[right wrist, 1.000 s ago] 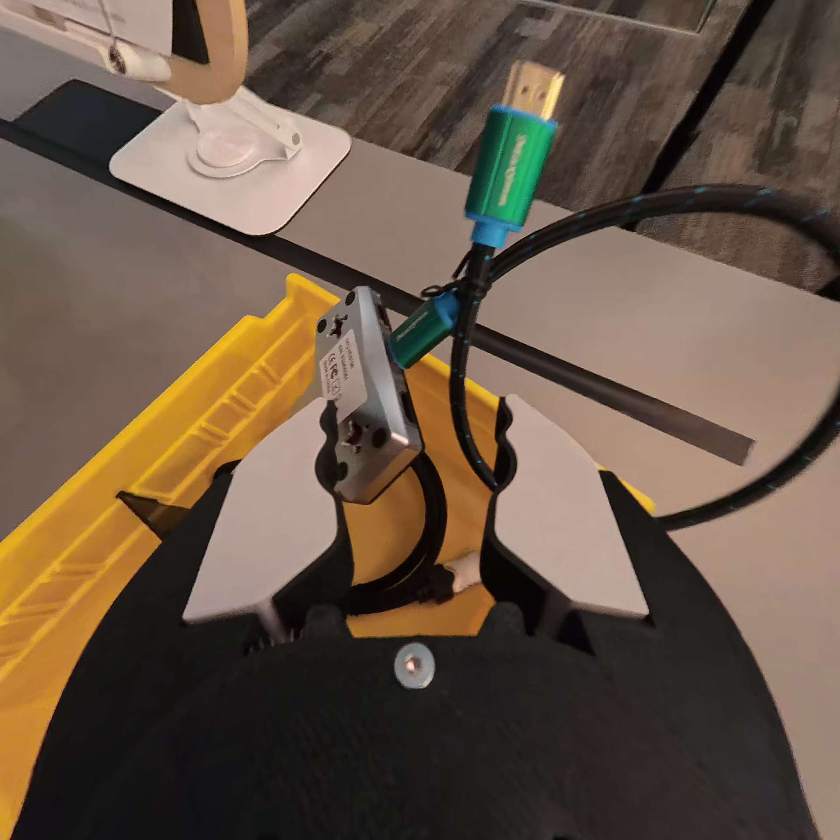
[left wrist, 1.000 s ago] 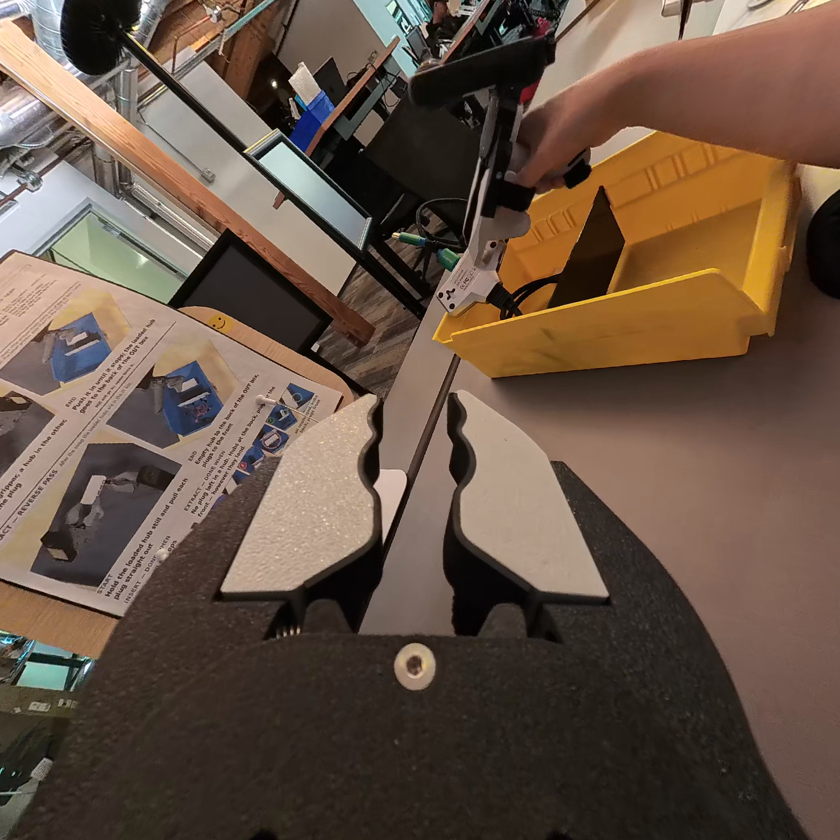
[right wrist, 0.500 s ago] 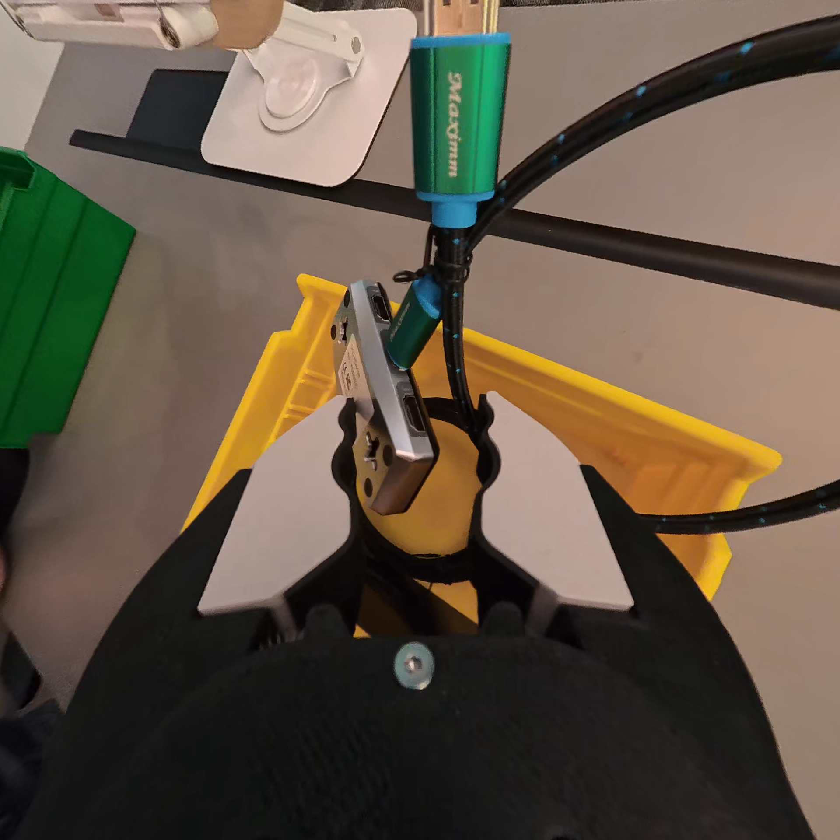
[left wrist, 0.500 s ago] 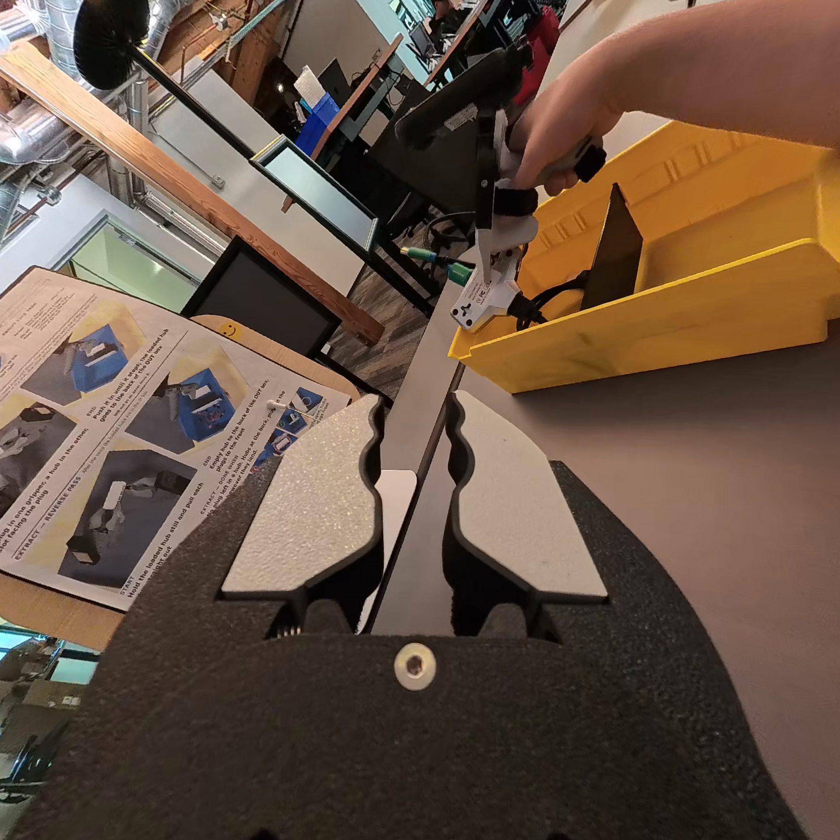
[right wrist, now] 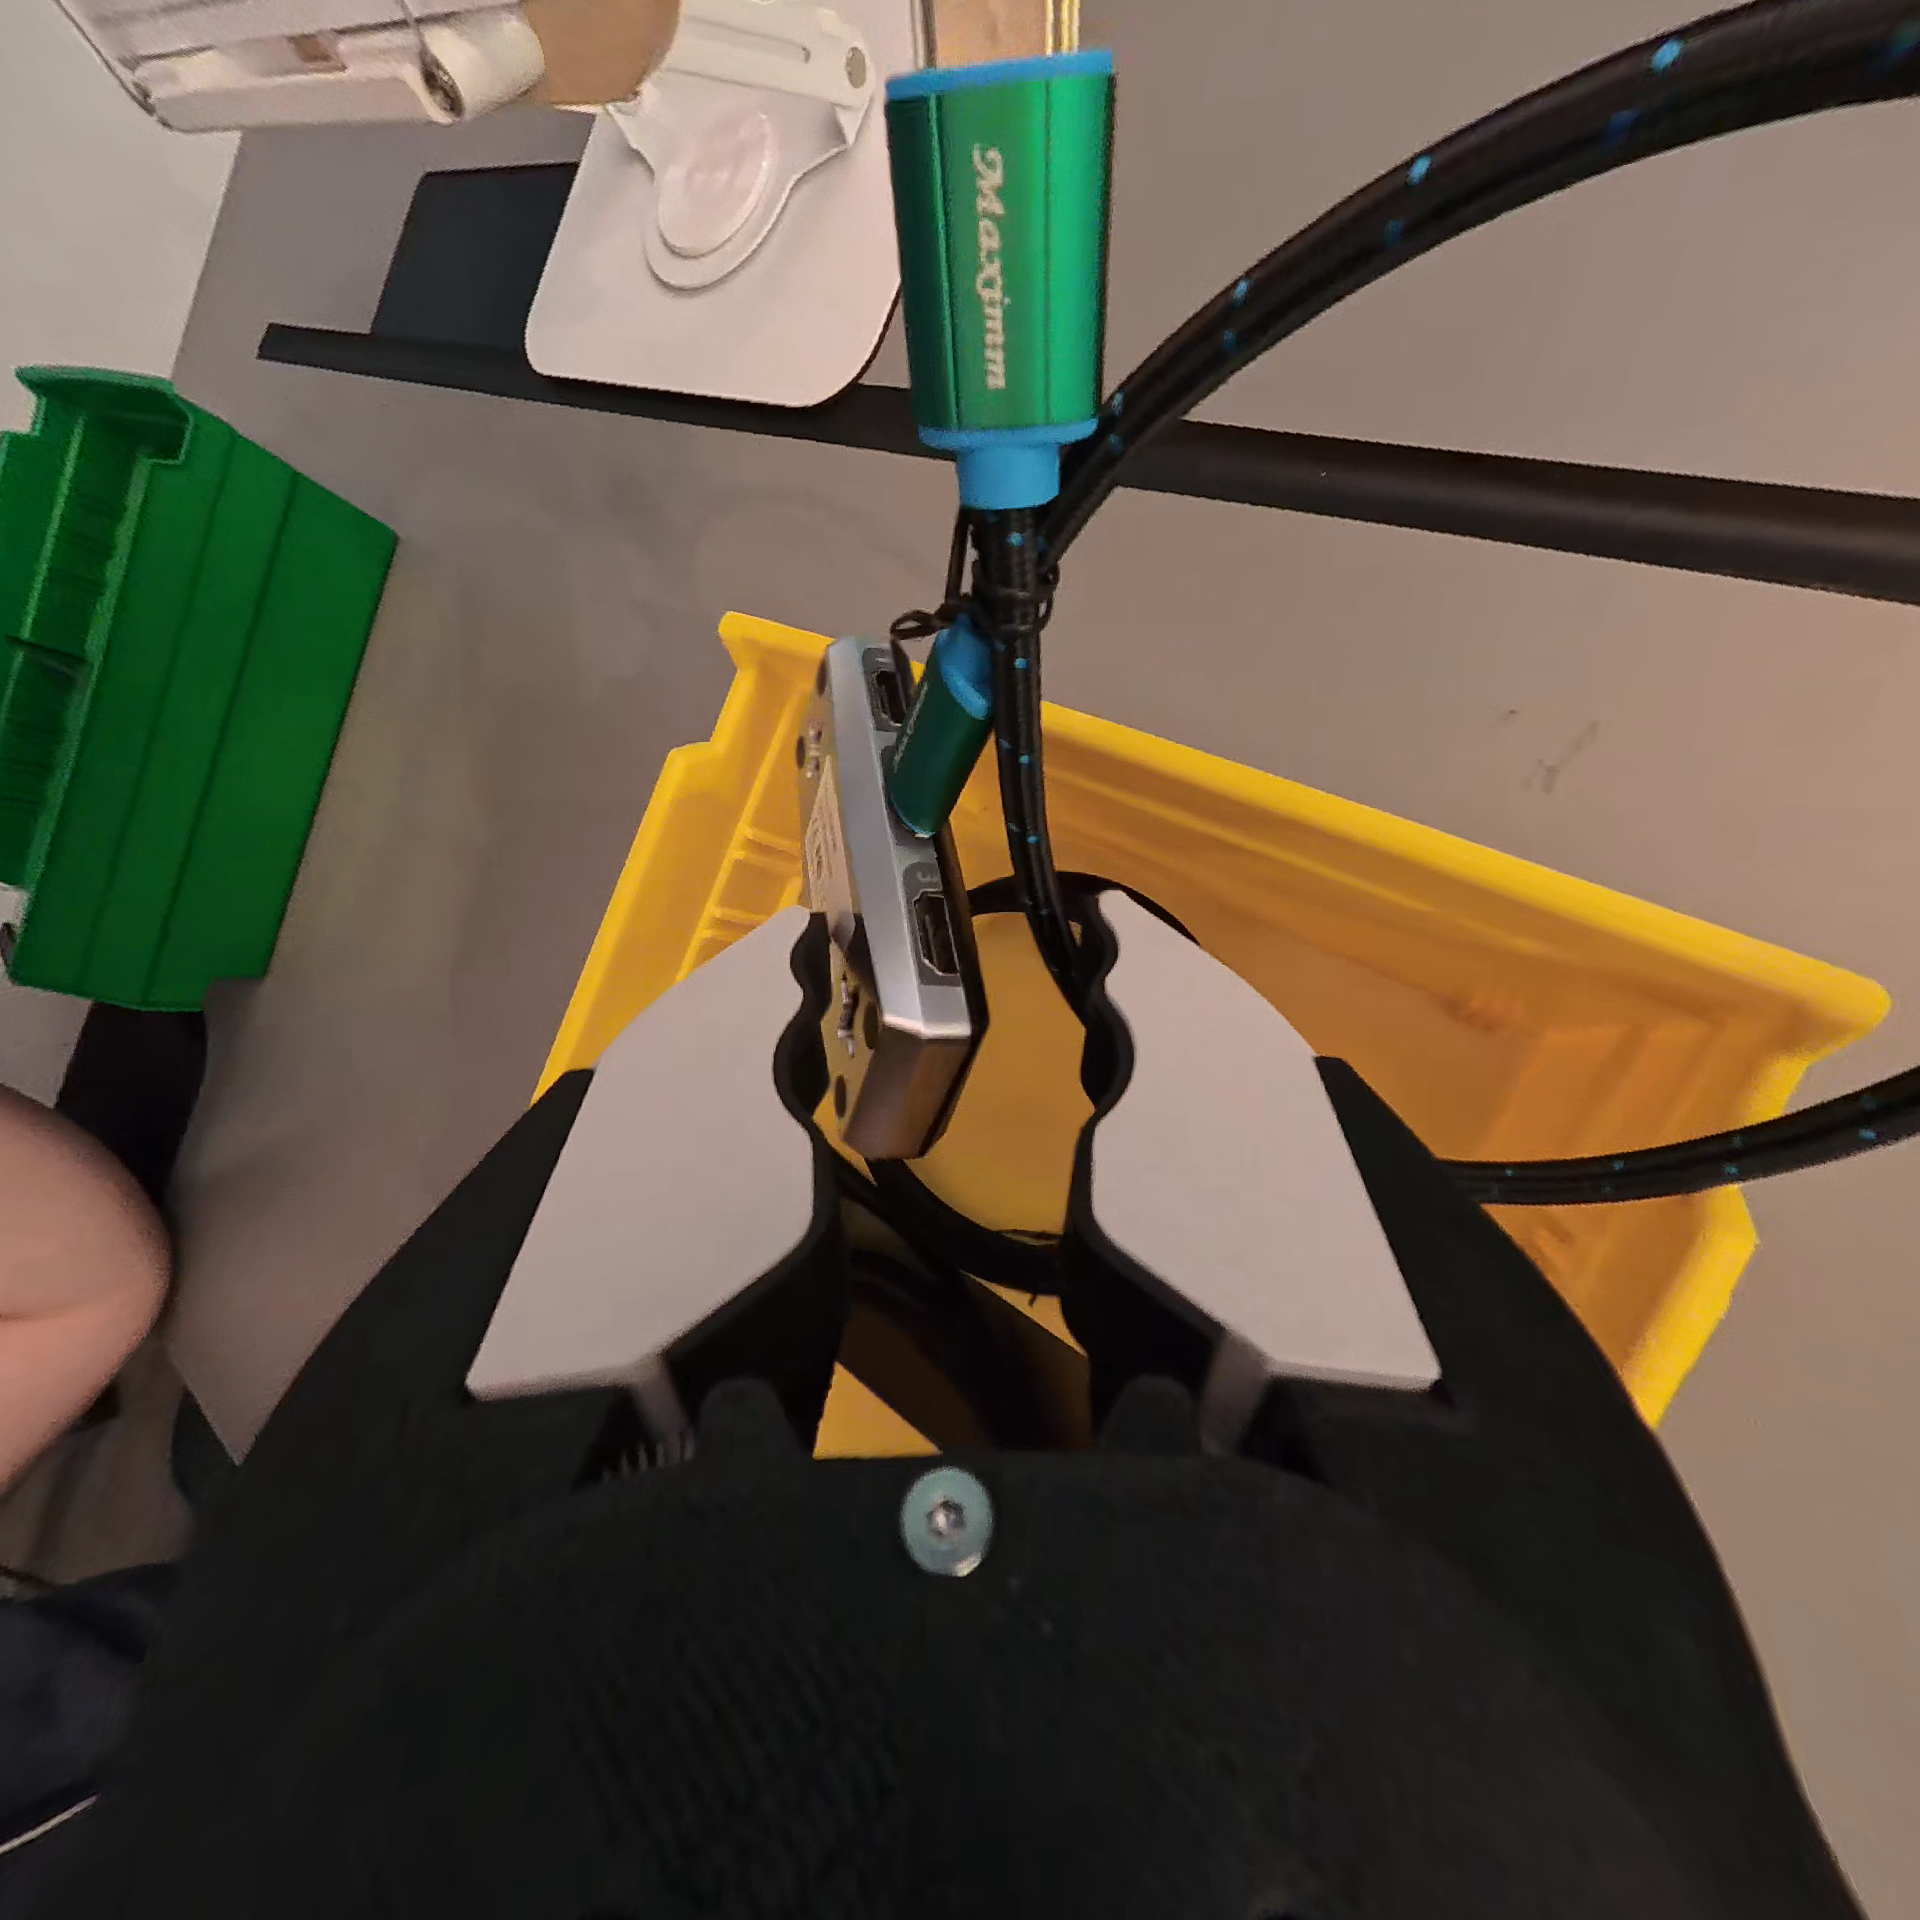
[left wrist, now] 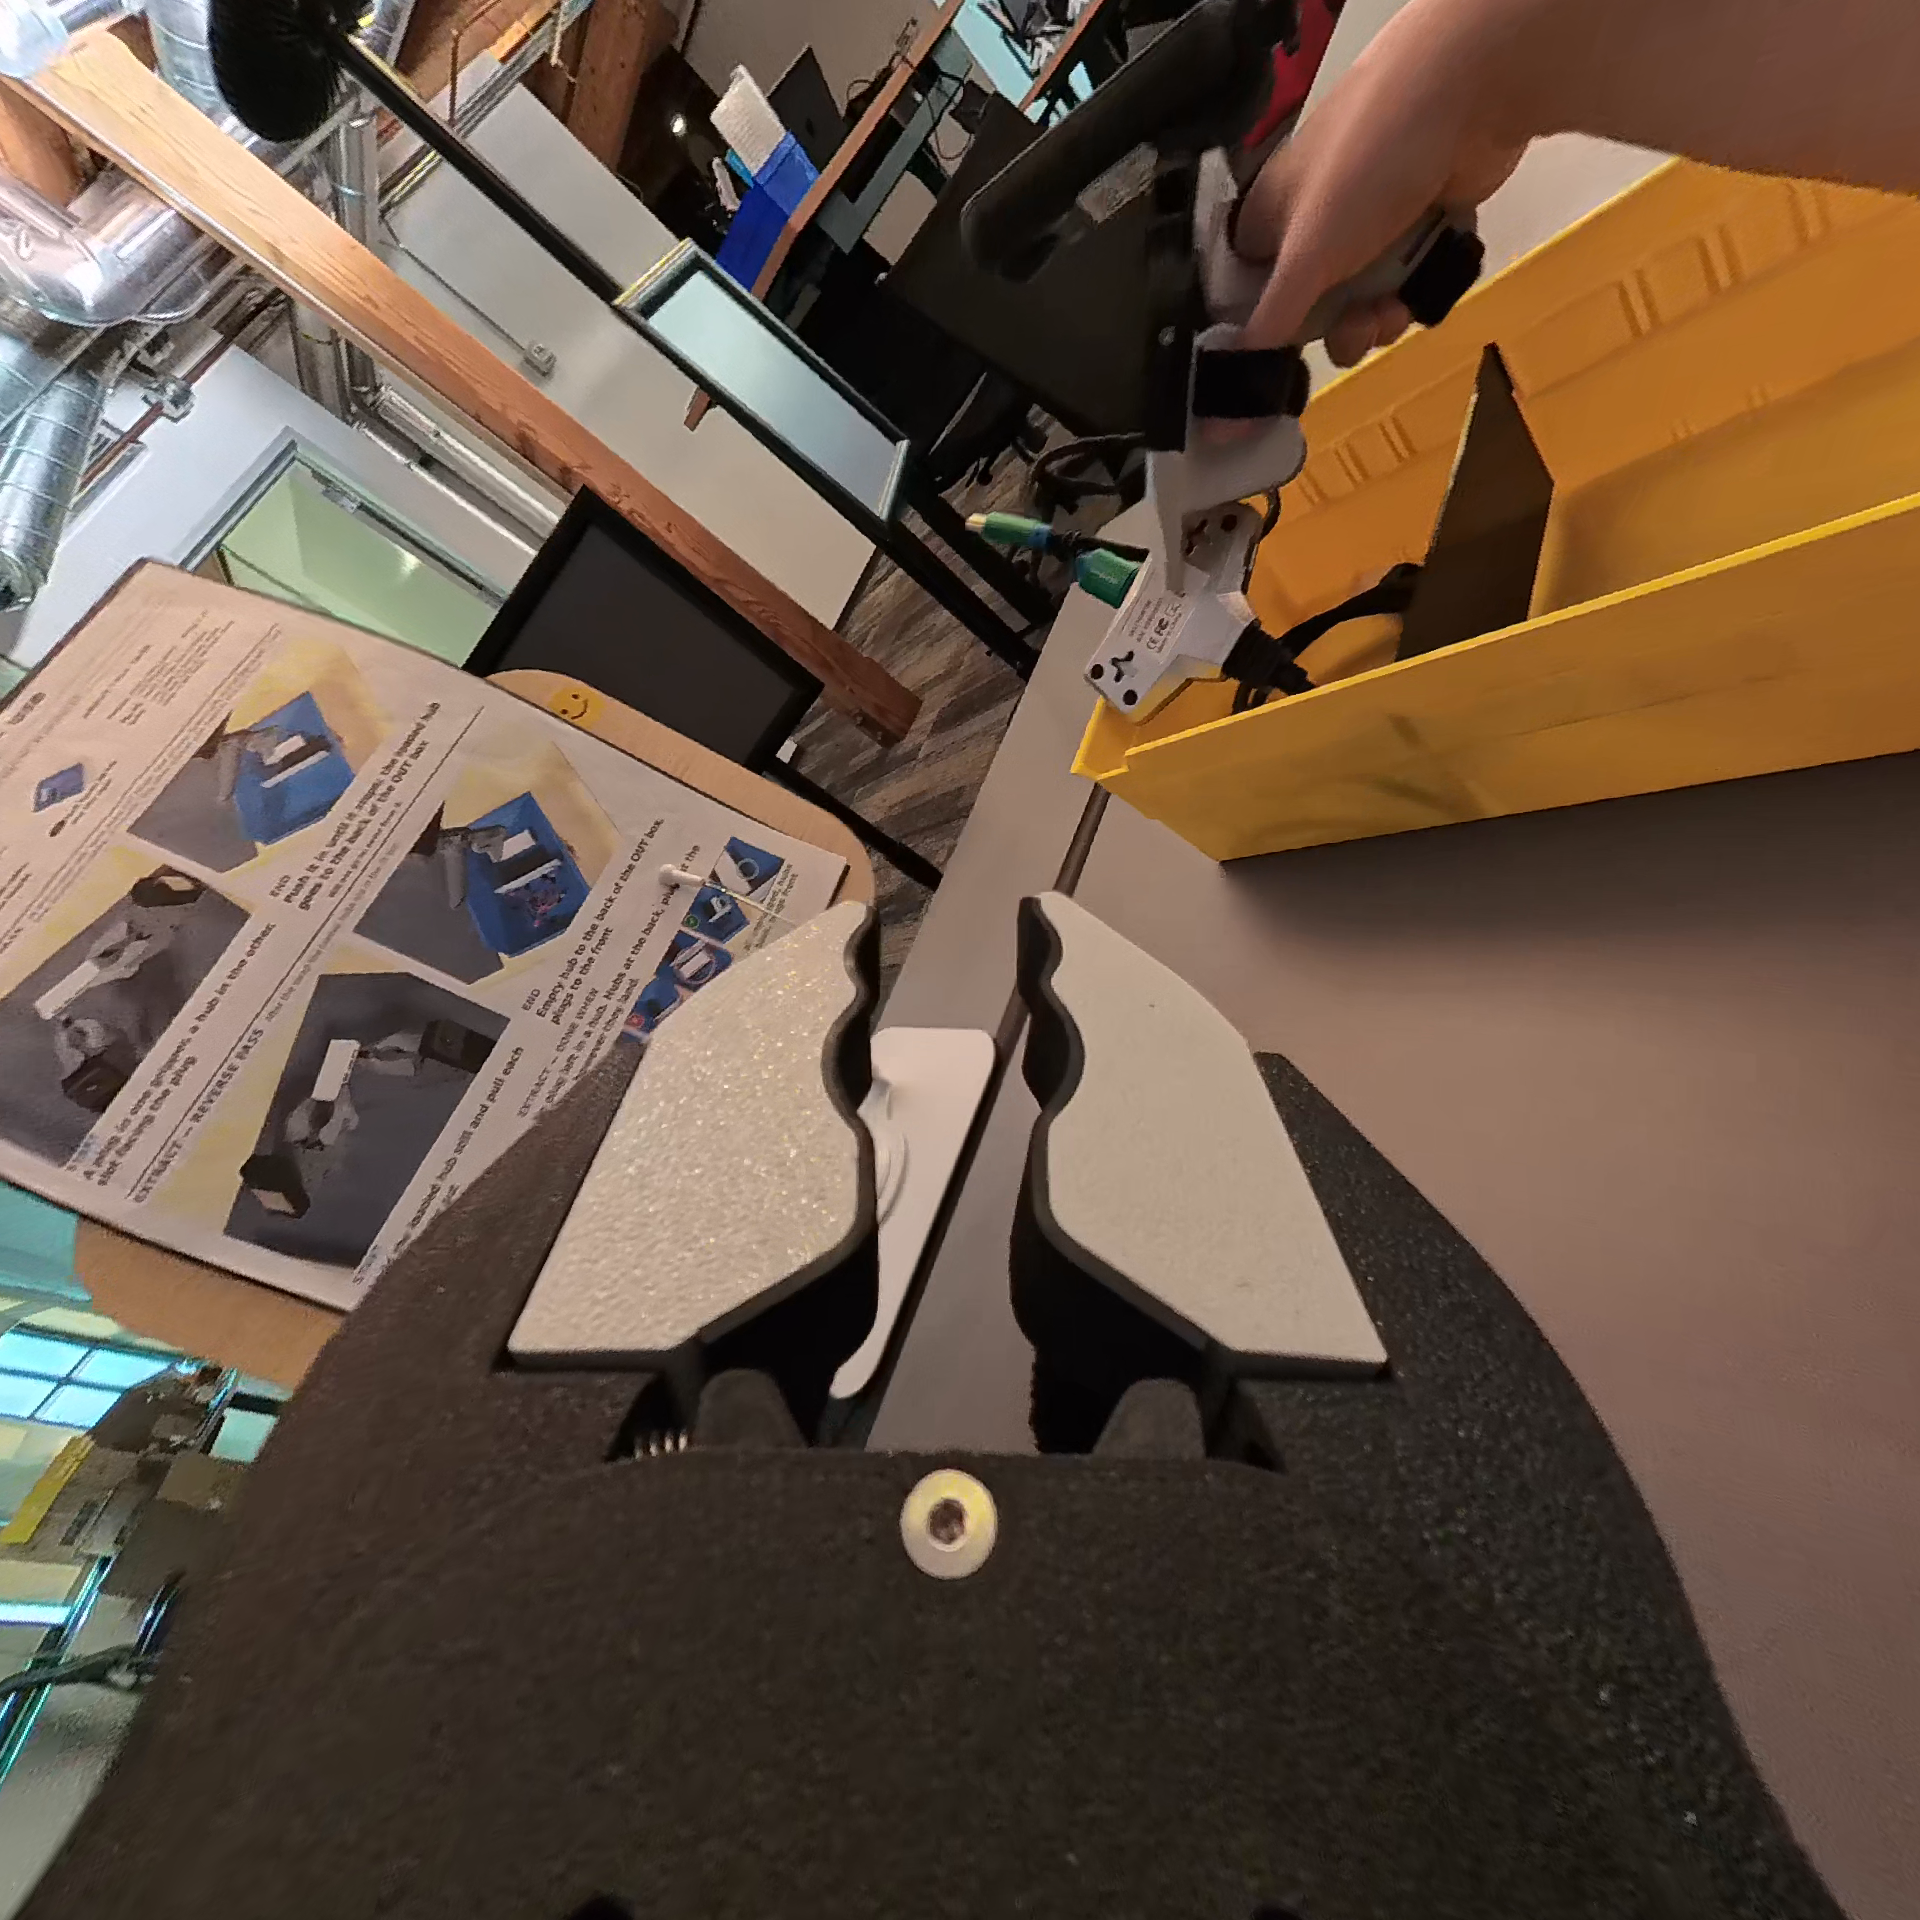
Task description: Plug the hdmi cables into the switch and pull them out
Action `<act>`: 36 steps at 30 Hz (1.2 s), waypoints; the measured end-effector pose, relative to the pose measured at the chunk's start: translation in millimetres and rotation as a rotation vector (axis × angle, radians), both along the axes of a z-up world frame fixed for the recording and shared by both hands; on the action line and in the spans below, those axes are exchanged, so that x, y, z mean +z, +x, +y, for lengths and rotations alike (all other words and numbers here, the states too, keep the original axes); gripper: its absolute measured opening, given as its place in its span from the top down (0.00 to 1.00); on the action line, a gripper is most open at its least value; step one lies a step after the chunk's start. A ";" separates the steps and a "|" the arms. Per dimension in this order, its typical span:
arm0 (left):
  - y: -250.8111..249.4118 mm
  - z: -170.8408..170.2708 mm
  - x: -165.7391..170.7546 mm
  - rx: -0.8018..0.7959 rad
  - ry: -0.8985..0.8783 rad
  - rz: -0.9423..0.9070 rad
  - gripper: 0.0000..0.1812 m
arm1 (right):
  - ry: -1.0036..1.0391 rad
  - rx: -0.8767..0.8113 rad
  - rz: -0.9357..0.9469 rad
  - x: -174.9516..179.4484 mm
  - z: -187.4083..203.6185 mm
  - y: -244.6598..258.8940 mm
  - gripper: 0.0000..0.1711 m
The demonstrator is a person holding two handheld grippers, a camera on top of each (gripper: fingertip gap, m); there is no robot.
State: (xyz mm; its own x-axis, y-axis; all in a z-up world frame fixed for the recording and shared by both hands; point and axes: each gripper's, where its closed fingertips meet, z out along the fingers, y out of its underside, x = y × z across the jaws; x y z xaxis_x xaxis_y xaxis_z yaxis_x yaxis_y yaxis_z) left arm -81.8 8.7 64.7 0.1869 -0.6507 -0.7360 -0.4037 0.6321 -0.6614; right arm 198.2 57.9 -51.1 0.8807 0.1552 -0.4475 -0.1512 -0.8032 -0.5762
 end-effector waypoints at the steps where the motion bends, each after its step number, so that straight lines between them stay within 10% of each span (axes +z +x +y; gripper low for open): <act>1: -3.8 3.2 2.7 0.018 -0.002 -0.005 0.86 | 0.000 0.012 -0.004 1.9 -1.4 0.1 0.70; 11: -137.7 69.1 35.8 0.589 -0.202 -0.053 0.88 | 0.286 0.021 -0.092 76.7 -11.7 2.1 0.68; 18: -235.3 92.7 -20.1 0.907 -0.610 0.008 0.88 | 0.627 0.040 -0.218 148.5 -21.5 -26.5 0.70; 25: -249.9 68.7 -90.0 0.898 -1.050 0.233 0.91 | 0.601 0.112 -0.287 145.5 -27.2 -49.7 0.69; 36: -253.4 55.7 -163.5 0.971 -1.185 0.636 0.82 | 0.561 0.127 -0.288 136.6 -24.8 -51.2 0.70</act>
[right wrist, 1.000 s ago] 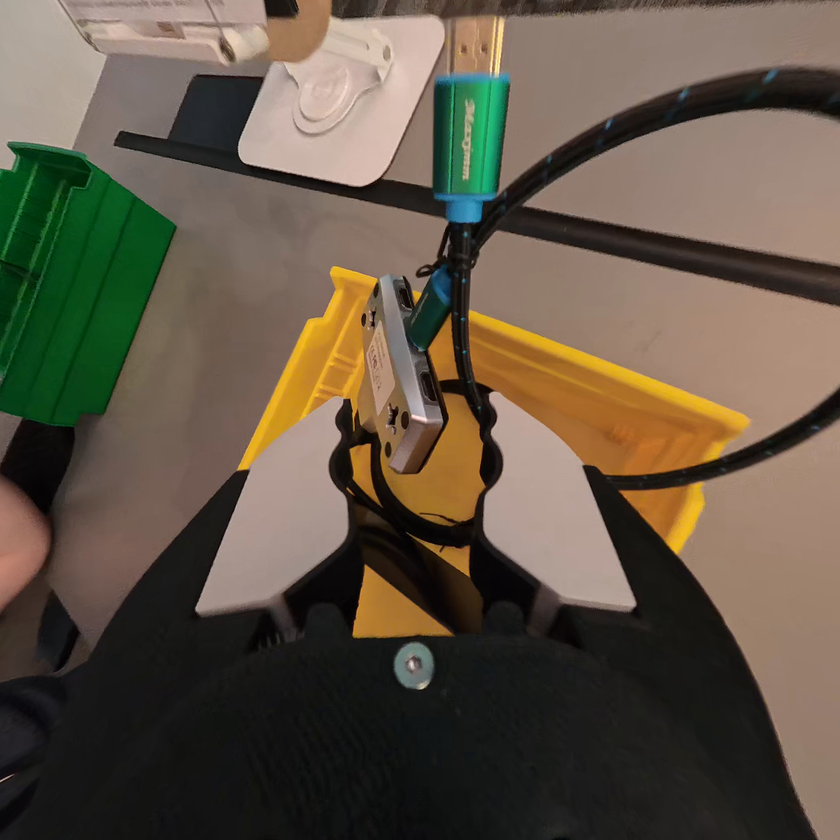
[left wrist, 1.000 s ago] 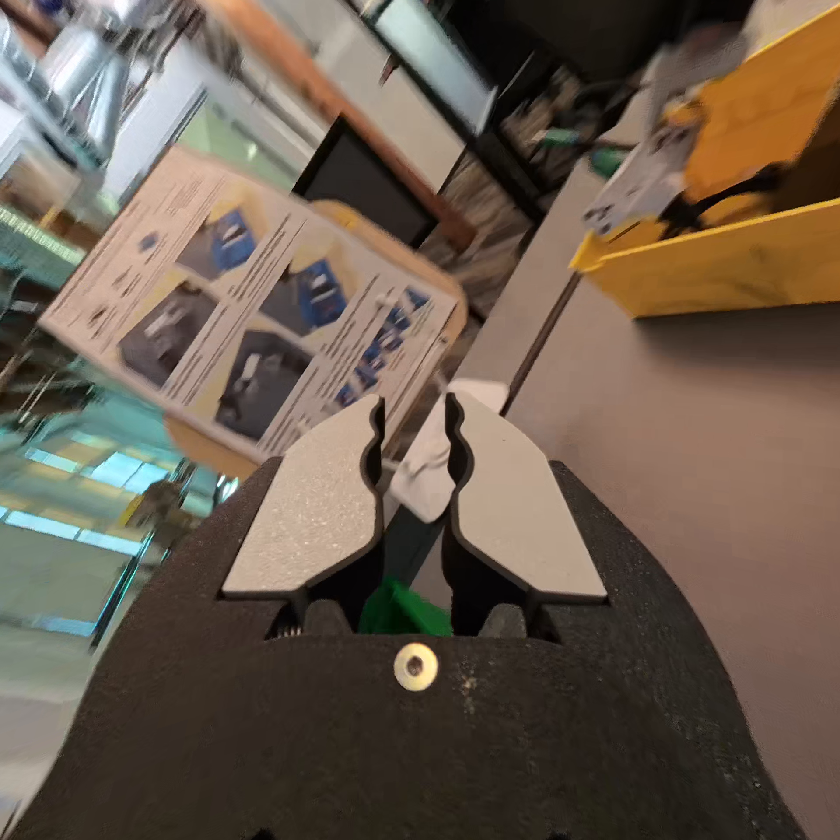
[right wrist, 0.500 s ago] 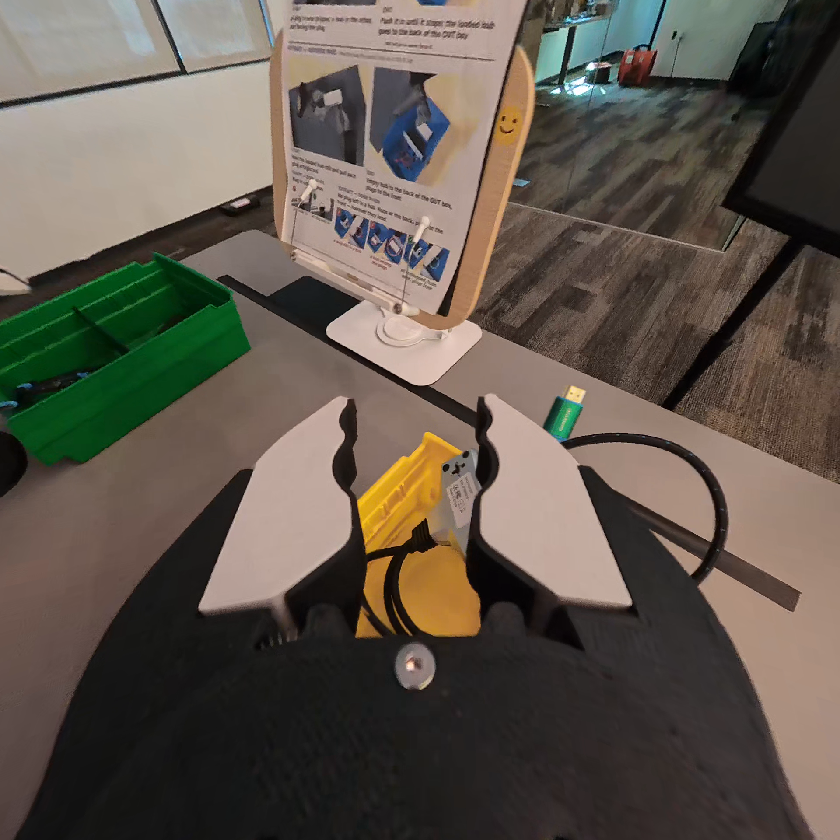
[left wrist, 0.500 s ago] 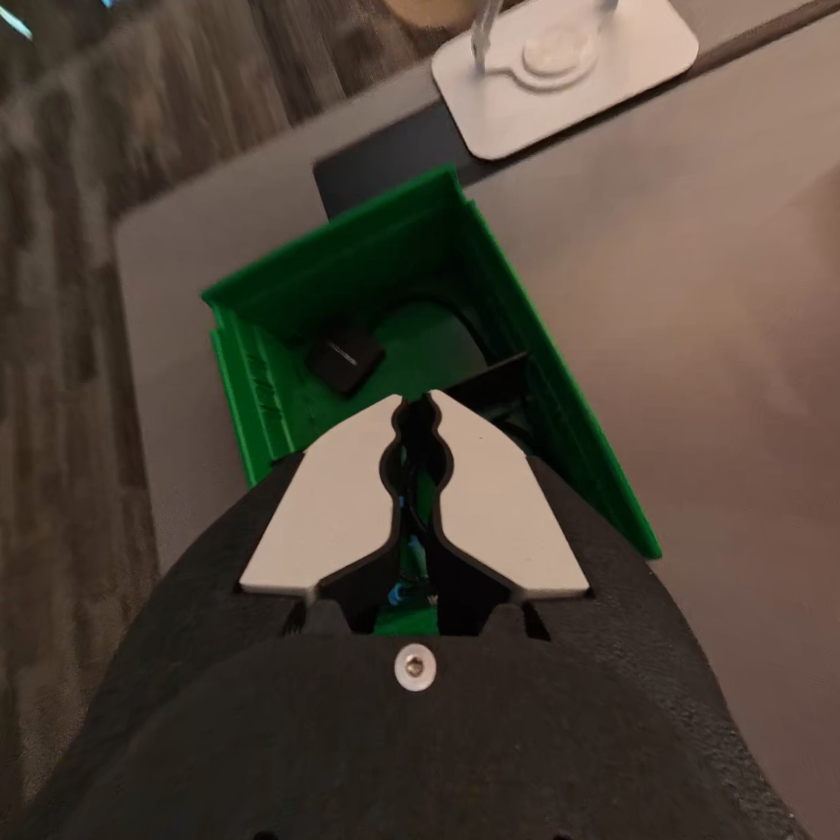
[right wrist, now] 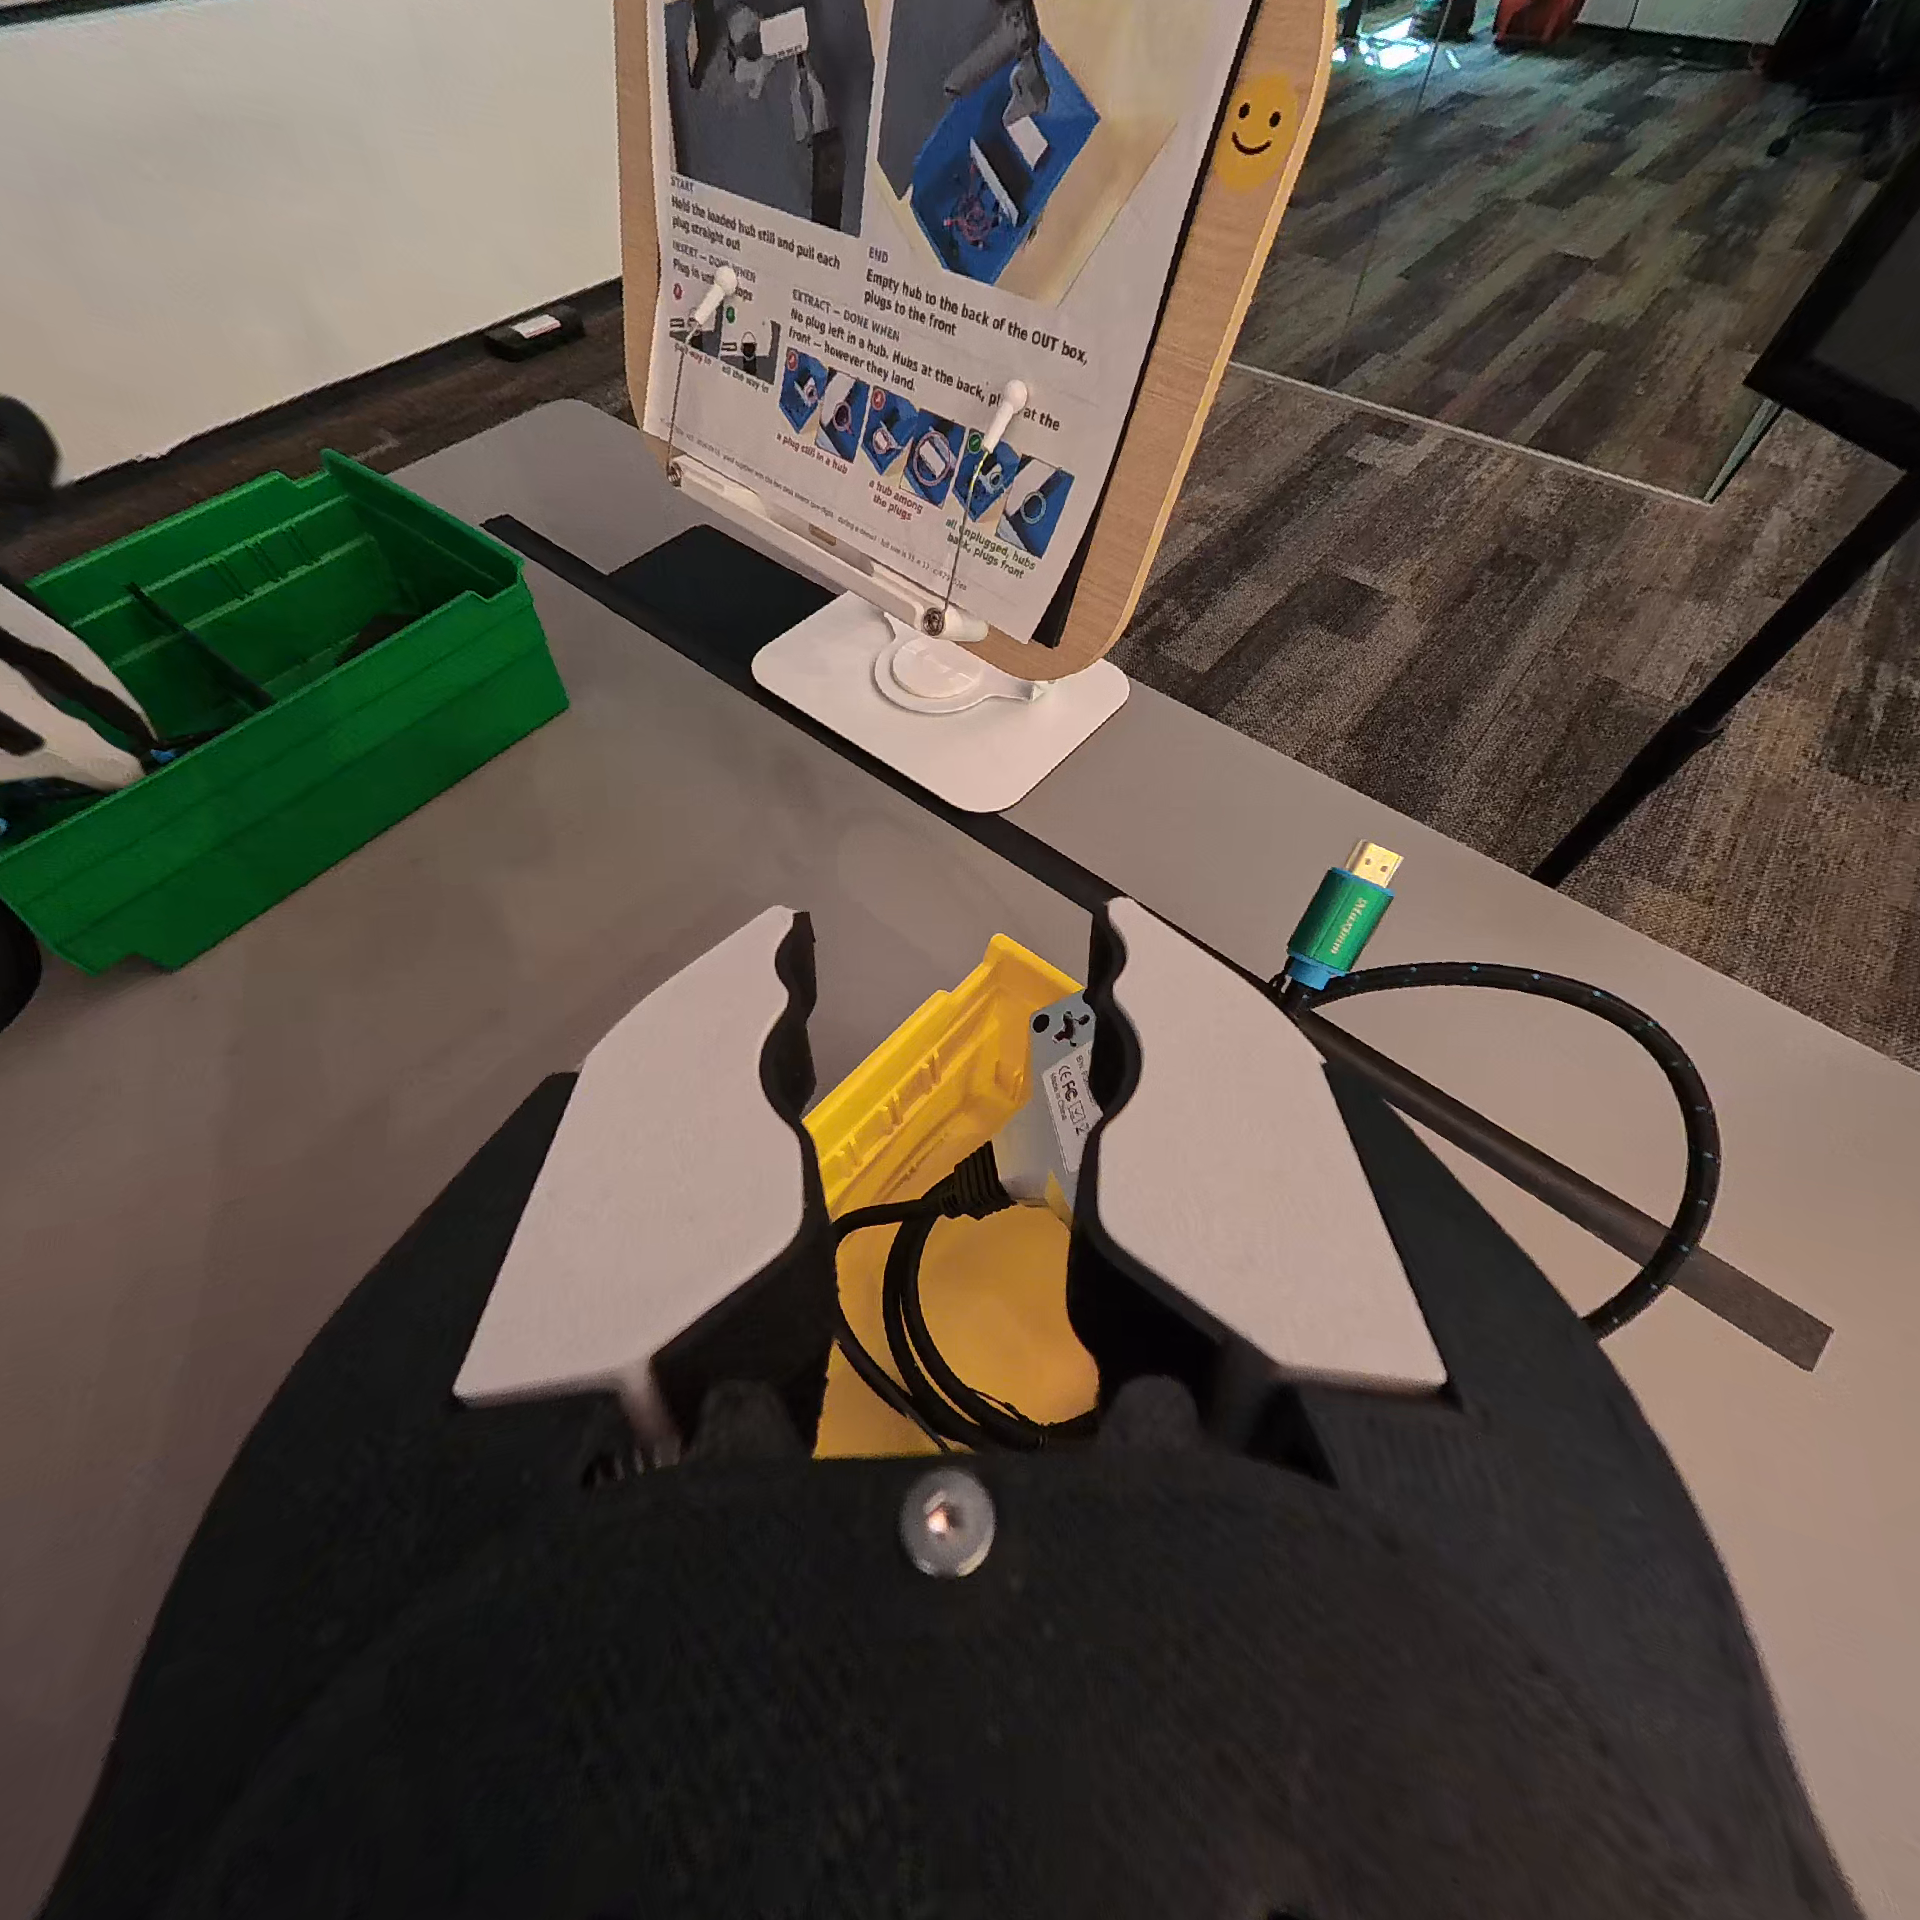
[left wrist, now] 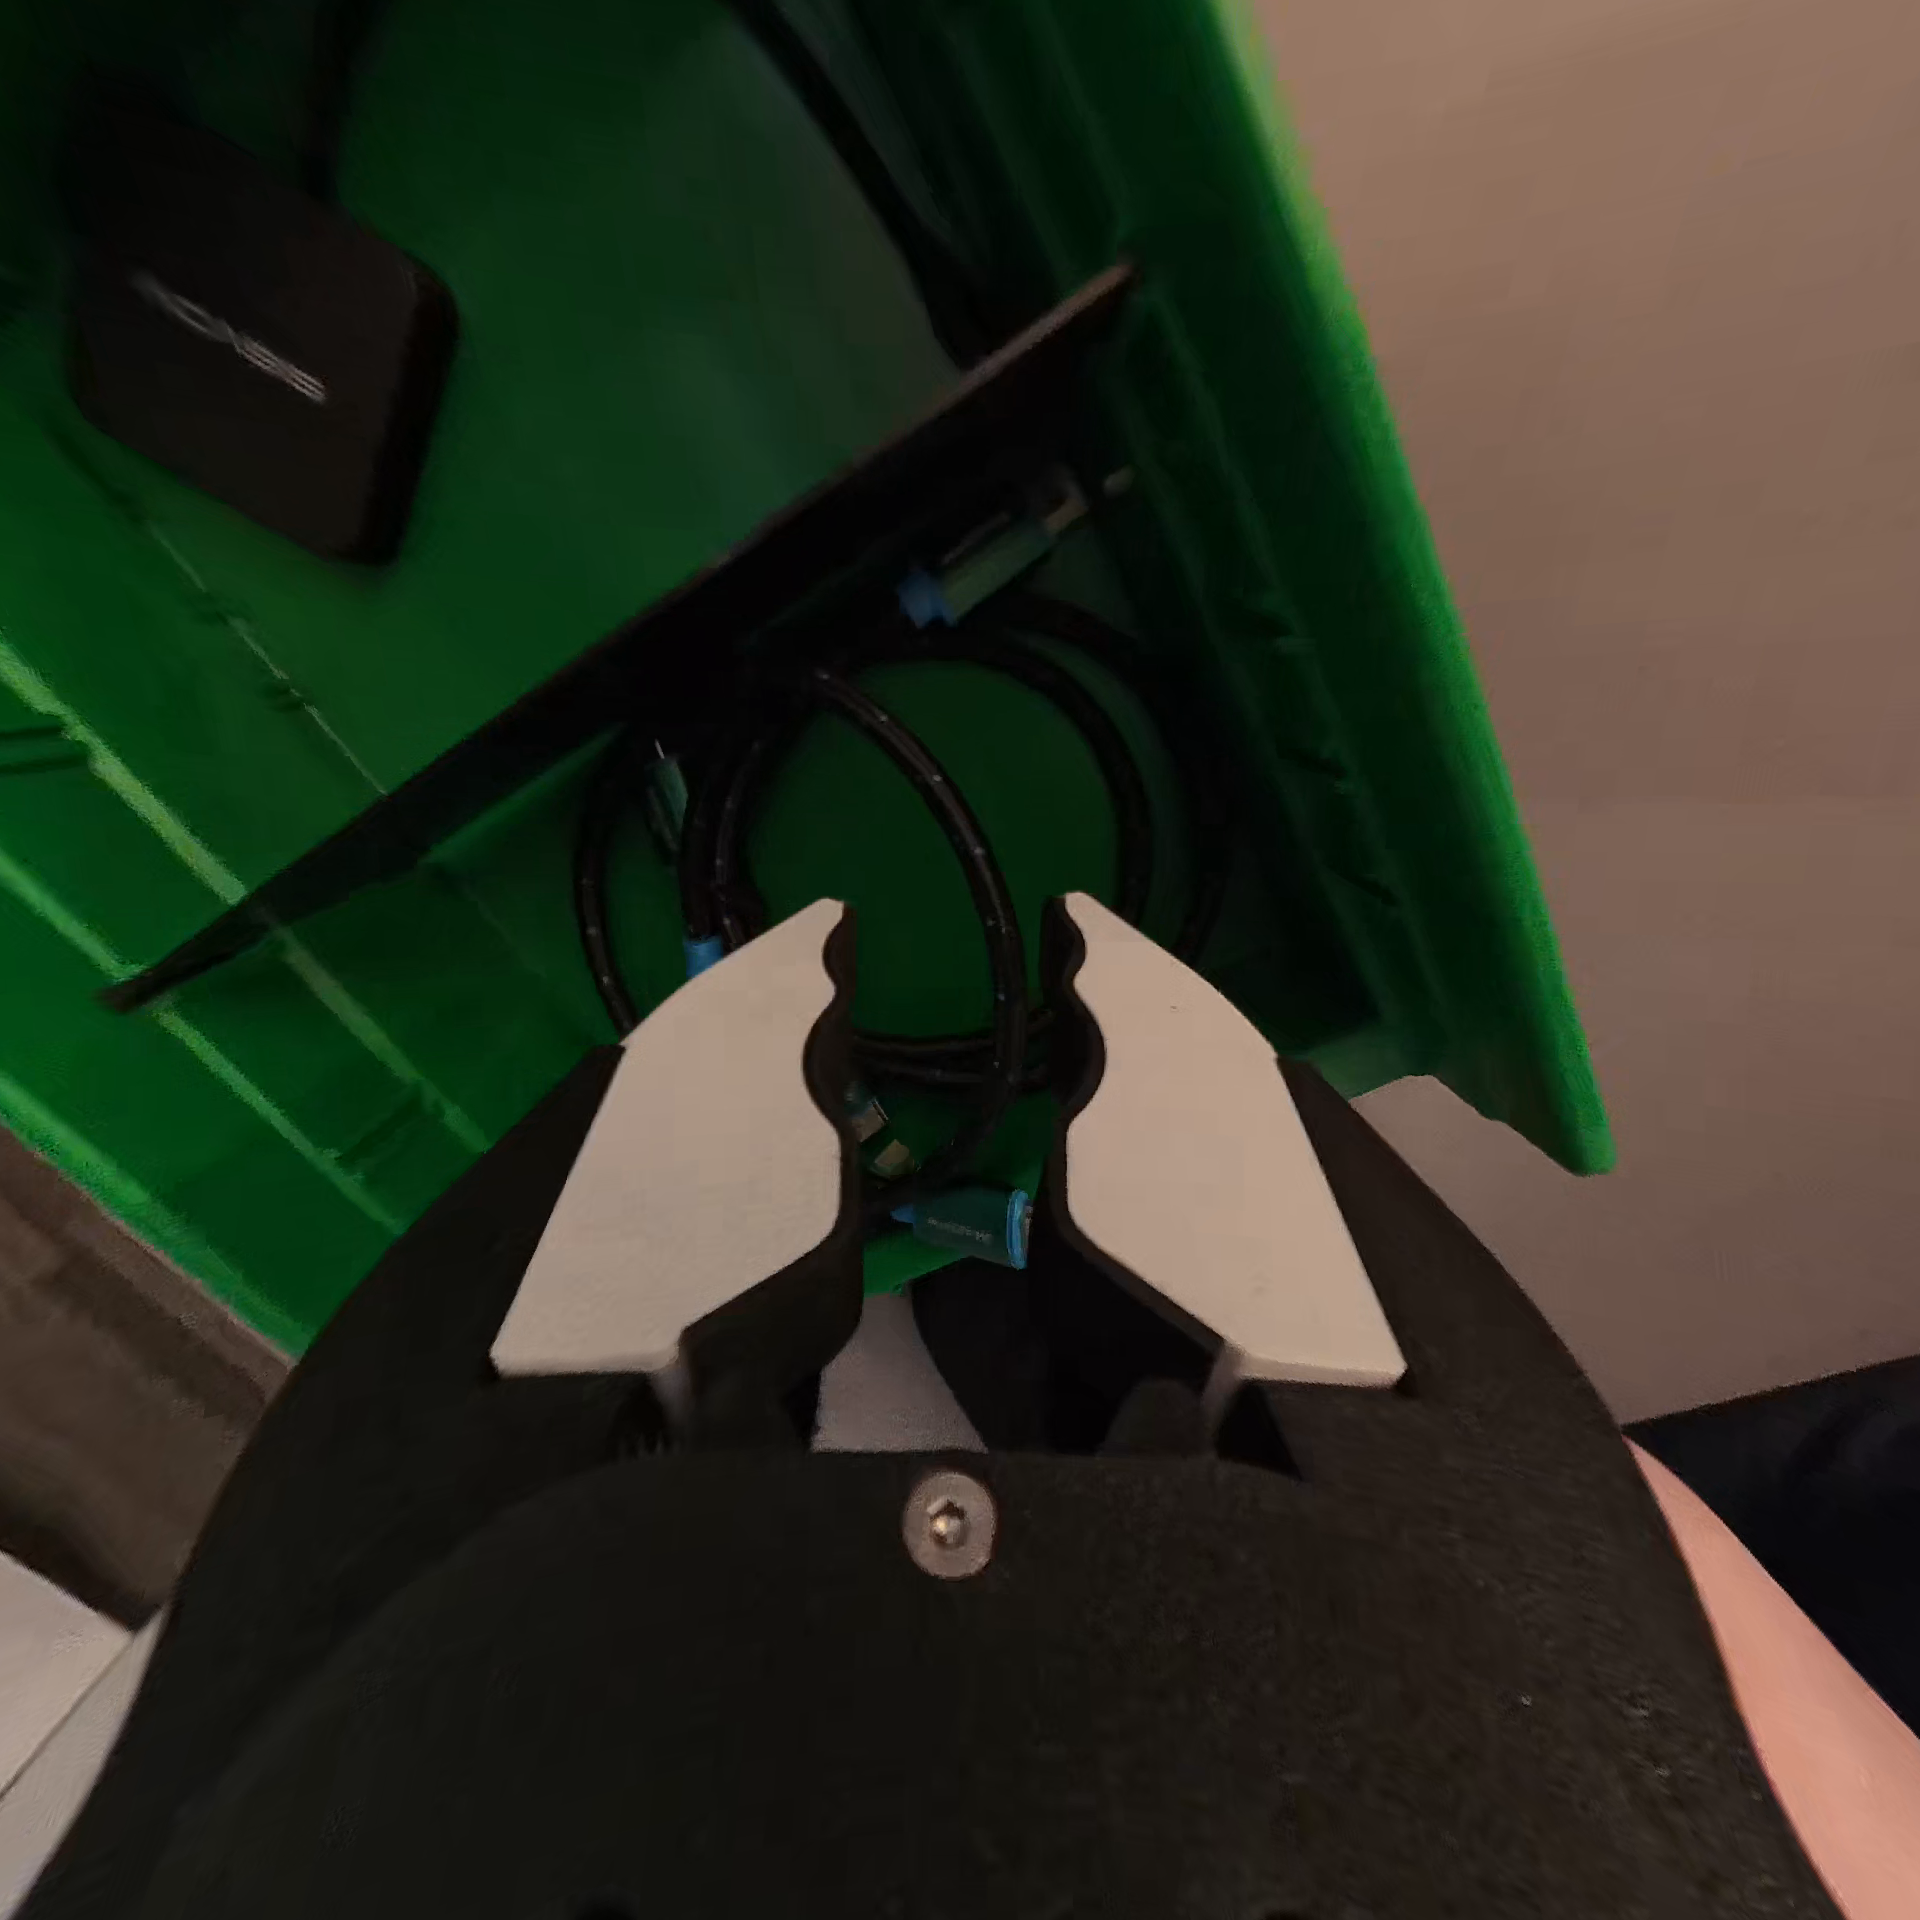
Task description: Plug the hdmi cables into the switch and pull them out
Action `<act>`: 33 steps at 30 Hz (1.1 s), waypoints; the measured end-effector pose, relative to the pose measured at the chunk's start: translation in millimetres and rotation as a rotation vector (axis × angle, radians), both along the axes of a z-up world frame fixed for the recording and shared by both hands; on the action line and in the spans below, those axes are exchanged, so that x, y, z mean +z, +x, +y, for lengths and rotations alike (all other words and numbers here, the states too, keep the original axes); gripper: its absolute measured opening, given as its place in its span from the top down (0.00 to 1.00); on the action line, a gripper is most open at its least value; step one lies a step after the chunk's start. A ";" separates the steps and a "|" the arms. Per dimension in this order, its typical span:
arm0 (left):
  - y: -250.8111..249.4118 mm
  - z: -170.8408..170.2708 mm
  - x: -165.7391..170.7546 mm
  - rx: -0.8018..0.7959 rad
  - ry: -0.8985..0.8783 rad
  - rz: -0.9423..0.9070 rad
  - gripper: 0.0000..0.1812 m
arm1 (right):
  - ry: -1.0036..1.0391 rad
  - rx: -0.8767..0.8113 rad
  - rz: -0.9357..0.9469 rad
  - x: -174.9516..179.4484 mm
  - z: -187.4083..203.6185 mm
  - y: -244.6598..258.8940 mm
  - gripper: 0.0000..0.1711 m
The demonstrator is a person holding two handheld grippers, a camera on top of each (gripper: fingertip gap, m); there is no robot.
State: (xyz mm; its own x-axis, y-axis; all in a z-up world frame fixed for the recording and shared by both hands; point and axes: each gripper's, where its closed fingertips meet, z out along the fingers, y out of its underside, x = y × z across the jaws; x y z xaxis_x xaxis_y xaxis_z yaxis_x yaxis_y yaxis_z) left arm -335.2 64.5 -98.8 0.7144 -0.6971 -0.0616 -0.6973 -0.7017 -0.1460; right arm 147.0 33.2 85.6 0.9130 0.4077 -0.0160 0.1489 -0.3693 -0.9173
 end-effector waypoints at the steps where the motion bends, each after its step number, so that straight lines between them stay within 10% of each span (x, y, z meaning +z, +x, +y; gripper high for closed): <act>1: -0.8 -0.7 -5.9 0.008 -0.033 0.008 0.82 | -0.001 -0.001 0.002 0.1 -0.5 0.6 0.70; 8: -1.2 -12.5 -4.7 0.039 -0.134 -0.014 0.95 | -0.004 -0.004 0.005 0.4 -2.0 2.8 0.70; 17: -9.6 1.9 88.1 0.107 0.343 -0.066 0.97 | -0.001 -0.007 0.008 0.7 -1.8 3.7 0.70; 22: 70.3 -5.7 148.4 -0.116 0.651 -0.198 0.96 | 0.007 -0.010 0.004 2.8 -3.4 4.2 0.70; 33: 253.6 -51.9 50.3 -0.630 0.394 -0.262 0.96 | 0.026 -0.016 0.017 9.5 -9.2 9.6 0.70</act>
